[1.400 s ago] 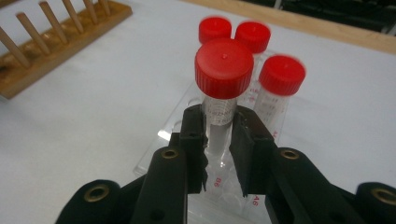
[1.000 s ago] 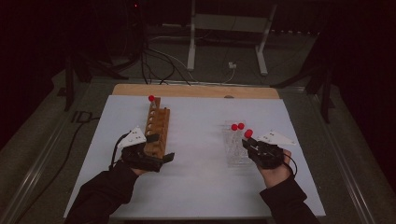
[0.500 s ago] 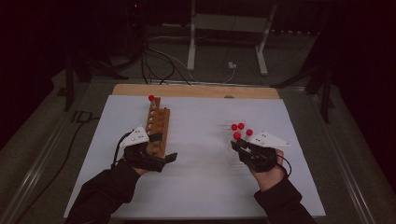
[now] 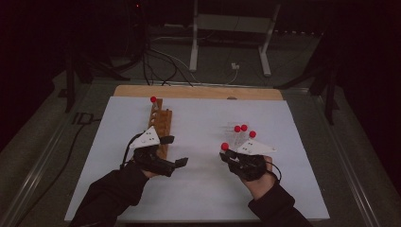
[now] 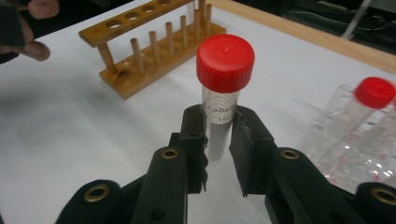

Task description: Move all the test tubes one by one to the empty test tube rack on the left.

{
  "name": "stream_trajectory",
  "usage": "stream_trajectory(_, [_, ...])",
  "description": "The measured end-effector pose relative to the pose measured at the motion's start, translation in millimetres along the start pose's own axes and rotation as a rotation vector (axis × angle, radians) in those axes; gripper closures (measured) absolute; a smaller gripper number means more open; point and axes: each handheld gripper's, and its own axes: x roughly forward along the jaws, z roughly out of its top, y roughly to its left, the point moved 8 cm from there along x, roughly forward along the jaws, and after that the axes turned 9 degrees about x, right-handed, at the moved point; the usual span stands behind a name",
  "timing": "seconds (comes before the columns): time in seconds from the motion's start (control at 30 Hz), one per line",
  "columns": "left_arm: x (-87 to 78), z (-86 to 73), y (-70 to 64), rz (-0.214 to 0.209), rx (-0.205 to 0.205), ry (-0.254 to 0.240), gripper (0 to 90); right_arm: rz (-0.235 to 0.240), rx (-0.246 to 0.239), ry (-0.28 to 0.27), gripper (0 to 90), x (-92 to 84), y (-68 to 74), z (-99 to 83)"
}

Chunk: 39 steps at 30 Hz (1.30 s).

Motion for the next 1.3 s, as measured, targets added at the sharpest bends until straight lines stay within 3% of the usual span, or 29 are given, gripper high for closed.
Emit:
stream_trajectory(0.2, [8.2, 7.9, -9.8, -0.047, 0.000, -0.013, 5.2, 0.026, -0.010, 0.027, 75.0, 6.6, 9.6, -6.1])
stream_trajectory(0.43, [18.2, 11.5, -17.9, -0.076, 0.029, 0.007, 6.5, 0.048, -0.026, 0.040, 75.0, 9.6, 17.9, -9.2])
stream_trajectory(0.67, [29.4, 14.0, -26.7, -0.114, 0.027, 0.013, 7.5, 0.067, -0.041, 0.055, 75.0, 13.3, 25.7, -12.5])
stream_trajectory(1.0, [43.7, 21.6, -35.2, -0.127, 0.066, 0.011, 23.3, 0.085, -0.044, 0.066, 75.0, 14.5, 32.0, -14.3])
stream_trajectory(1.3, [53.6, 22.9, -40.2, -0.132, 0.099, 0.018, 45.8, 0.093, -0.047, 0.067, 75.0, 14.5, 33.9, -14.5])
